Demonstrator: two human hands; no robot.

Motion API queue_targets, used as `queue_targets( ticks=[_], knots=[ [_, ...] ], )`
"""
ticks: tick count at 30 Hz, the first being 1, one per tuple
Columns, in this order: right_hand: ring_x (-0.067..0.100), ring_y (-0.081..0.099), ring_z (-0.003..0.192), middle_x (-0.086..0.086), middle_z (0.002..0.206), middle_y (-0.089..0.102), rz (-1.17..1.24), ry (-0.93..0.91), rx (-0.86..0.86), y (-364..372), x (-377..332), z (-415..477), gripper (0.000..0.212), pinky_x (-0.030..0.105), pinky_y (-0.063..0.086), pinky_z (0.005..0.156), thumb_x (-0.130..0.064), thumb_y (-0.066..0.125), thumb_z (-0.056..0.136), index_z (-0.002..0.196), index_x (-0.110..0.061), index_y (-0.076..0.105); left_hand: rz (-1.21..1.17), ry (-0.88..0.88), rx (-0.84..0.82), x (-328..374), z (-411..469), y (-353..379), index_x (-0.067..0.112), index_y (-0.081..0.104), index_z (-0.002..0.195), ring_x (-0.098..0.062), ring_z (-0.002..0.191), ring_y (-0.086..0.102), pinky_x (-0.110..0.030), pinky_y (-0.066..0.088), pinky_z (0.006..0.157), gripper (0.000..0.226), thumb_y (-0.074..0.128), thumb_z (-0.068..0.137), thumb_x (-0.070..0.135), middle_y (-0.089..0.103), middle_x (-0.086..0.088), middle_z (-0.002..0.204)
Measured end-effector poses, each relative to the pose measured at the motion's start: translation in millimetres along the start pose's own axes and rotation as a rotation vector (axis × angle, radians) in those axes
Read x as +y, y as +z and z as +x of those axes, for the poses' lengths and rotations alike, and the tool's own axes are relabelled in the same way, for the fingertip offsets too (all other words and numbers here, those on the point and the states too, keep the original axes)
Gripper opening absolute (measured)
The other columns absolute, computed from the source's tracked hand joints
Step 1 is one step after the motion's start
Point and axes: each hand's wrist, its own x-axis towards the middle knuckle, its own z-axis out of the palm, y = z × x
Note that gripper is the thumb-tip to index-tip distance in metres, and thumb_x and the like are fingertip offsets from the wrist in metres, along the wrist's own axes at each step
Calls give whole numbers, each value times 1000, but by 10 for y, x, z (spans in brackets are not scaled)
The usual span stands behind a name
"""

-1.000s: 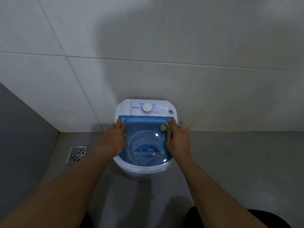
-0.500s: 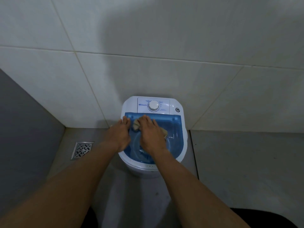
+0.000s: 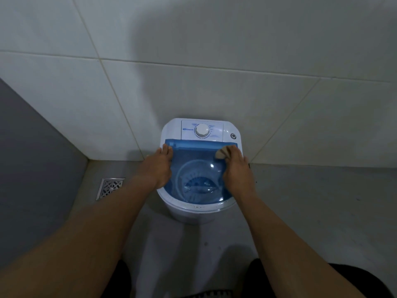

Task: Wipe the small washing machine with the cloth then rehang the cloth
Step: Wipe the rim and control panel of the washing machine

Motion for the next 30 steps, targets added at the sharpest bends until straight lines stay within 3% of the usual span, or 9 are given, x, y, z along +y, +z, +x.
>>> queue_targets(
  ticks=[3, 7, 11, 14, 18, 21, 23, 26, 30],
  knots=[
    [33, 52, 114, 10, 128, 54, -73, 1, 34, 157, -171, -80, 49, 49, 37, 106, 7, 46, 76, 121, -12, 45, 7, -5, 10, -1, 25, -44, 13, 11, 154, -34, 129, 44, -40, 41, 99, 62, 40, 100, 23, 21, -14, 158],
    [31, 26, 144, 12, 156, 31, -95, -51, -89, 344, -471, -206, 68, 42, 17, 118, 0, 54, 87, 148, -10, 26, 36, -21, 11, -25, 57, -63, 14, 18, 152, -36, 120, 51, -41, 43, 96, 56, 35, 101, 26, 35, -16, 151],
    [21, 14, 148, 7, 161, 20, -205, -361, -190, 504, -528, -264, 76, 34, 2, 119, -13, 61, 85, 151, -15, 23, 67, -23, 5, 20, 44, -49, 13, 11, 154, -36, 132, 42, -43, 39, 104, 60, 36, 101, 23, 16, -13, 160],
    [18, 6, 149, 4, 162, 12, -233, -402, -276, 463, -435, -235, 78, 31, -5, 117, -10, 56, 87, 153, -16, 15, 60, -28, 4, 32, 29, -38, 13, 7, 154, -34, 138, 35, -42, 36, 107, 62, 38, 101, 22, 8, -10, 162],
    [20, 8, 149, 6, 162, 12, -203, -307, -261, 282, -236, -175, 82, 37, -3, 121, -3, 57, 84, 153, -13, 15, 45, -11, 16, 7, 30, -18, 12, 9, 154, -34, 136, 37, -43, 37, 106, 63, 39, 100, 20, 11, -11, 162],
    [23, 16, 148, 10, 160, 21, -157, -180, -197, 122, -14, -113, 80, 48, 12, 120, 4, 55, 79, 151, -10, 24, 13, -22, 12, -3, 35, -6, 14, 7, 155, -33, 142, 28, -41, 31, 111, 62, 37, 101, 20, 7, -10, 163],
    [26, 20, 147, 12, 159, 24, -132, -123, -154, 31, 117, -84, 80, 49, 20, 118, 8, 53, 76, 150, -10, 28, 9, -29, 12, 7, 40, 8, 14, 6, 155, -31, 146, 19, -40, 26, 114, 61, 35, 102, 20, 3, -8, 163],
    [29, 24, 145, 15, 157, 26, -43, -31, -70, -19, 204, -130, 76, 49, 23, 117, 12, 45, 80, 150, -10, 27, 7, -30, 11, 22, 38, 10, 13, 4, 155, -32, 145, 22, -41, 26, 114, 61, 35, 102, 20, 2, -10, 163],
    [29, 30, 142, 16, 152, 37, 70, 28, -16, 62, 303, -341, 54, 54, 23, 116, -4, 37, 90, 144, -5, 38, 1, -36, 4, 14, 38, 16, 14, 3, 155, -34, 141, 29, -41, 31, 111, 64, 37, 101, 19, 3, -11, 163]
  ],
)
